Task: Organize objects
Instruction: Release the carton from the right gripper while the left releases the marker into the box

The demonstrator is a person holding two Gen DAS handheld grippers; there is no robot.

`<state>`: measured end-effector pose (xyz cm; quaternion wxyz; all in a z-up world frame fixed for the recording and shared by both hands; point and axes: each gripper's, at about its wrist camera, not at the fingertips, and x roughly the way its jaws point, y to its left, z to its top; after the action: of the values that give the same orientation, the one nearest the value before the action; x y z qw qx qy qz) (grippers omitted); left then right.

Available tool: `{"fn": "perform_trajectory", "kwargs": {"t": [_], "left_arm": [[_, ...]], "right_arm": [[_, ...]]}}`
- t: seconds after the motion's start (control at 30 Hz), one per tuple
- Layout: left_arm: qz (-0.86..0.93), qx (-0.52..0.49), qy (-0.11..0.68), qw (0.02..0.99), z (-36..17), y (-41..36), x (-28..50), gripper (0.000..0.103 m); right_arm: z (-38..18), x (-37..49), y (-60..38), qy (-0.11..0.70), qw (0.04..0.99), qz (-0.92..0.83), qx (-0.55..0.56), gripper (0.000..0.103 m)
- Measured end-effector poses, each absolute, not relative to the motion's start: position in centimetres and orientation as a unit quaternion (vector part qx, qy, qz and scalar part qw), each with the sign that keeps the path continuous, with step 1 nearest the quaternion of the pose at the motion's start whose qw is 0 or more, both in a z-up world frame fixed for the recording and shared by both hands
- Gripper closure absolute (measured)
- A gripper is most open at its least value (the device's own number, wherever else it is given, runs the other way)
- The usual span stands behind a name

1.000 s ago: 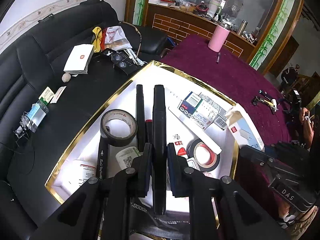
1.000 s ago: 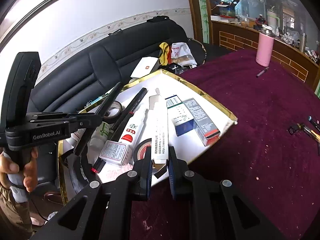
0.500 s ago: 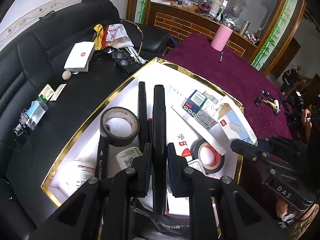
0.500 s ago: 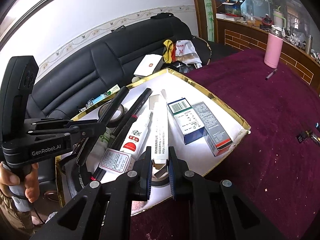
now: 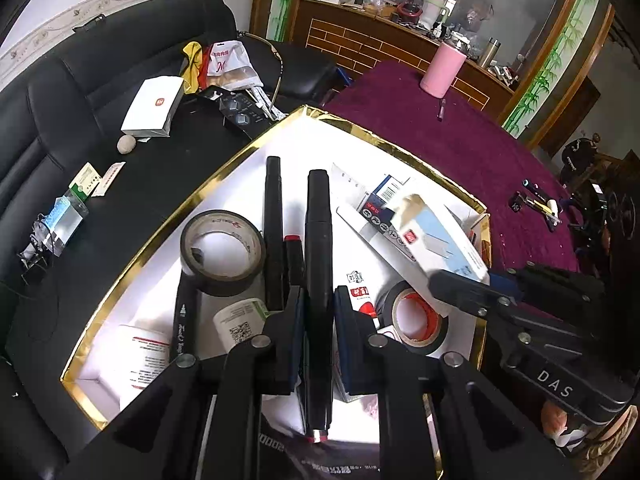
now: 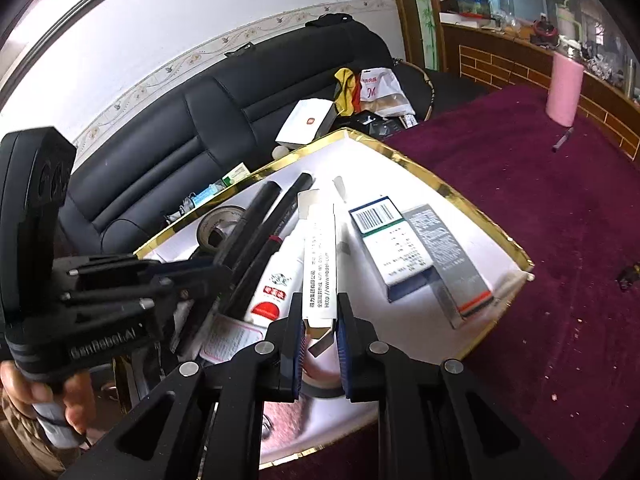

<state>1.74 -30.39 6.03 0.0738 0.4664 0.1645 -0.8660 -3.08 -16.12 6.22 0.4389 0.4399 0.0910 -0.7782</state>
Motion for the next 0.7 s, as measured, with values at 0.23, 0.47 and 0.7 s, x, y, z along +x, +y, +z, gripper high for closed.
{"fn": "perform_trajectory", "kwargs": {"t": [0.23,0.47,0.7], "left_arm": [[-0.861,0.472,0.171,0.077,5.2,-30.8,1.4,0.088],[-0.857,0.476,0.182,0.074,4.4,-31.4,1.1,0.088],[-0.856,0.478,0.182,0.077,3.7,-31.4,0.3,0.088]], "right_arm": [[5.6,-3.0,-17.9,0.096,0.448,-0.770,0.445,0.087],[4.8,-3.8,-18.7,0.099,0.442,-0.769,0.450,0.087],[3.6,-5.2,-19.0,0.099,0.430,-0.770,0.461,0.087]]}}
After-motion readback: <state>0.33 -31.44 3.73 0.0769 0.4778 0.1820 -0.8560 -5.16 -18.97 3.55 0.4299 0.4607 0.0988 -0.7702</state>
